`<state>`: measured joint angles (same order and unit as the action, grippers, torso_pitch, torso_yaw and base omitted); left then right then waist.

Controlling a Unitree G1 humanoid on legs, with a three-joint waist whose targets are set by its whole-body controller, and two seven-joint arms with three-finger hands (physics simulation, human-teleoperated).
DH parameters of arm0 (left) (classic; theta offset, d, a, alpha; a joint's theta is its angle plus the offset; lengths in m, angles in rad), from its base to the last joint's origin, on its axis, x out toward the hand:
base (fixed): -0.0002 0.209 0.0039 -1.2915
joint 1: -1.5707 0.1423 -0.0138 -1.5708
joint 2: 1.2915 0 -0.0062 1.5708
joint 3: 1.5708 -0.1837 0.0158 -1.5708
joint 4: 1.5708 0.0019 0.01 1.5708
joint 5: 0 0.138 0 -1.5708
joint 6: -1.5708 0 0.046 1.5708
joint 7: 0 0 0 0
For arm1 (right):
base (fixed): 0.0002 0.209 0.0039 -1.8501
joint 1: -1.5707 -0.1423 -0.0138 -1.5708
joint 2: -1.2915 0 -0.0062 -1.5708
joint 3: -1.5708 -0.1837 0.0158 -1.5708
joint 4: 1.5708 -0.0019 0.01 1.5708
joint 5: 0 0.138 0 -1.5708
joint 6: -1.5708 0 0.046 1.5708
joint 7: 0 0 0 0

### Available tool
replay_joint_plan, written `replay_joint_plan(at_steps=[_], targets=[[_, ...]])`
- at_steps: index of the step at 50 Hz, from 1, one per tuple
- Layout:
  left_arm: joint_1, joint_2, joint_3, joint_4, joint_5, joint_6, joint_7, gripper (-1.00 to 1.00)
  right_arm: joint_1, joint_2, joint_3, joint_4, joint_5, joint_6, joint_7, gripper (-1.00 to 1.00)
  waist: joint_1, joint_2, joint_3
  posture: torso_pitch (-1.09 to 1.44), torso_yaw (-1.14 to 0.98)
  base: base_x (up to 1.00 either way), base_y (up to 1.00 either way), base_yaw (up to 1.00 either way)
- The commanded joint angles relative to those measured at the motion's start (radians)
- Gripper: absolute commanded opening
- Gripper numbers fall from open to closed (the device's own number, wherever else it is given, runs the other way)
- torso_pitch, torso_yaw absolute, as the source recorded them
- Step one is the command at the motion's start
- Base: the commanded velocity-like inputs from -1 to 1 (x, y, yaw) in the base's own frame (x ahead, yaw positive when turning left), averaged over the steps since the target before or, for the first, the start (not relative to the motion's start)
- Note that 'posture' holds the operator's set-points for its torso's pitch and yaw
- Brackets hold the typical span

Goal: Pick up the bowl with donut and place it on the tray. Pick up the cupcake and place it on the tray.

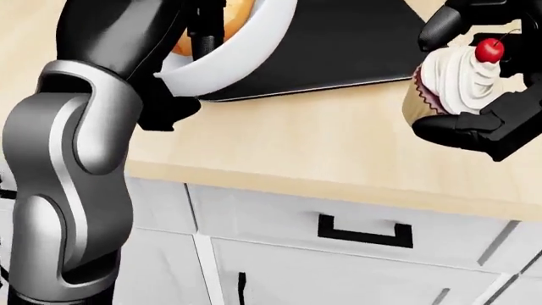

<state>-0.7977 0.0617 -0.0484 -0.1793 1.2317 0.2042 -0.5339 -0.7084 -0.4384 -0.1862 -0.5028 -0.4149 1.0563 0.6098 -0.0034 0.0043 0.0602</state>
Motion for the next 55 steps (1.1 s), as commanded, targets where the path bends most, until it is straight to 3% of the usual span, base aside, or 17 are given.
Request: replay_joint_plan(at_steps=[1, 8, 11, 13, 14, 17, 21, 24, 28, 29, 31, 34, 38, 47, 48, 50, 55], targets=[[-0.050, 0.003, 0.012, -0.067, 0.011, -0.007, 0.059, -1.00, -0.032, -0.018, -0.014, -0.028, -0.006, -0.017, -0.012, -1.00, -0.003, 0.002, -0.046, 0.00, 0.00, 0.16, 0.00, 0.00], [-0.057, 0.004, 0.012, -0.062, 0.011, -0.007, 0.060, -1.00, -0.029, -0.018, -0.014, -0.021, 0.001, -0.027, -0.016, -1.00, -0.002, -0.002, -0.035, 0.00, 0.00, 0.24, 0.00, 0.00], [-0.056, 0.004, 0.012, -0.065, 0.011, -0.007, 0.059, -1.00, -0.031, -0.021, -0.011, -0.030, -0.001, -0.016, -0.012, -1.00, 0.009, -0.041, -0.025, 0.00, 0.00, 0.32, 0.00, 0.00], [-0.060, 0.005, 0.014, -0.066, 0.010, -0.006, 0.057, -1.00, -0.030, -0.020, -0.013, -0.027, 0.000, -0.022, -0.014, -1.00, 0.011, -0.105, -0.044, 0.00, 0.00, 0.31, 0.00, 0.00], [-0.061, 0.006, 0.014, -0.066, 0.009, -0.005, 0.056, -1.00, -0.030, -0.020, -0.013, -0.027, 0.000, -0.022, -0.015, -1.00, 0.007, -0.069, -0.032, 0.00, 0.00, 0.31, 0.00, 0.00], [-0.067, 0.012, 0.018, -0.071, 0.009, -0.003, 0.047, -1.00, -0.039, -0.026, -0.010, -0.032, -0.002, -0.010, -0.010, -1.00, 0.009, -0.069, -0.032, 0.00, 0.00, 0.32, 0.00, 0.00], [-0.076, 0.020, 0.022, -0.090, 0.010, 0.005, 0.026, -1.00, -0.051, -0.032, -0.009, -0.037, -0.003, -0.002, -0.005, -1.00, 0.007, -0.023, -0.014, 0.00, 0.00, 0.23, 0.00, 0.00], [-0.083, 0.025, 0.025, -0.096, 0.008, 0.006, 0.018, -1.00, -0.067, -0.041, -0.005, -0.044, -0.007, 0.014, 0.006, -1.00, -0.002, 0.021, -0.031, 0.00, 0.00, 0.00, 0.00, 0.00], [-0.092, 0.028, 0.028, -0.110, 0.011, 0.013, 0.003, -1.00, -0.092, -0.060, -0.005, -0.048, -0.013, 0.039, 0.023, -1.00, -0.003, -0.011, -0.031, 0.00, 0.00, 0.00, 0.00, 0.00], [-0.092, 0.029, 0.028, -0.112, 0.012, 0.015, 0.000, -1.00, -0.092, -0.057, -0.004, -0.045, -0.013, 0.037, 0.022, -1.00, 0.000, -0.003, -0.058, 0.00, 0.00, 0.10, 0.00, 0.00], [-0.093, 0.031, 0.030, -0.108, 0.009, 0.013, 0.004, -1.00, -0.091, -0.056, -0.003, -0.045, -0.015, 0.035, 0.022, -1.00, 0.012, 0.008, -0.031, 0.00, 0.00, 0.11, 0.00, 0.00], [-0.096, 0.034, 0.032, -0.114, 0.008, 0.017, -0.002, -1.00, -0.093, -0.055, -0.007, -0.047, -0.015, 0.034, 0.023, -1.00, 0.019, 0.007, -0.038, 0.00, 0.00, 0.10, 0.00, 0.00], [-0.101, 0.037, 0.032, -0.120, 0.009, 0.021, -0.009, -1.00, -0.096, -0.054, -0.008, -0.044, -0.012, 0.028, 0.021, -1.00, 0.029, -0.080, -0.015, 0.00, 0.00, 0.00, 0.00, 0.00], [-0.104, 0.044, 0.036, -0.122, 0.008, 0.022, -0.015, -1.00, -0.093, -0.051, -0.007, -0.042, -0.013, 0.029, 0.020, -1.00, 0.007, 0.007, -0.025, 0.00, 0.00, 0.03, 0.00, 0.00], [-0.106, 0.046, 0.037, -0.123, 0.007, 0.023, -0.017, -1.00, -0.095, -0.050, -0.007, -0.039, -0.012, 0.025, 0.018, -1.00, 0.006, 0.005, -0.006, 0.00, 0.00, 0.00, 0.00, 0.00], [-0.109, 0.048, 0.038, -0.127, 0.007, 0.024, -0.022, -1.00, -0.098, -0.049, -0.007, -0.037, -0.011, 0.022, 0.016, -1.00, 0.002, -0.006, -0.033, 0.00, 0.00, 0.00, 0.00, 0.00], [-0.104, 0.048, 0.037, -0.127, 0.006, 0.022, -0.018, -1.00, -0.109, -0.057, -0.004, -0.047, -0.013, 0.037, 0.024, -1.00, 0.002, -0.025, -0.036, 0.00, 0.00, 0.00, 0.00, 0.00]])
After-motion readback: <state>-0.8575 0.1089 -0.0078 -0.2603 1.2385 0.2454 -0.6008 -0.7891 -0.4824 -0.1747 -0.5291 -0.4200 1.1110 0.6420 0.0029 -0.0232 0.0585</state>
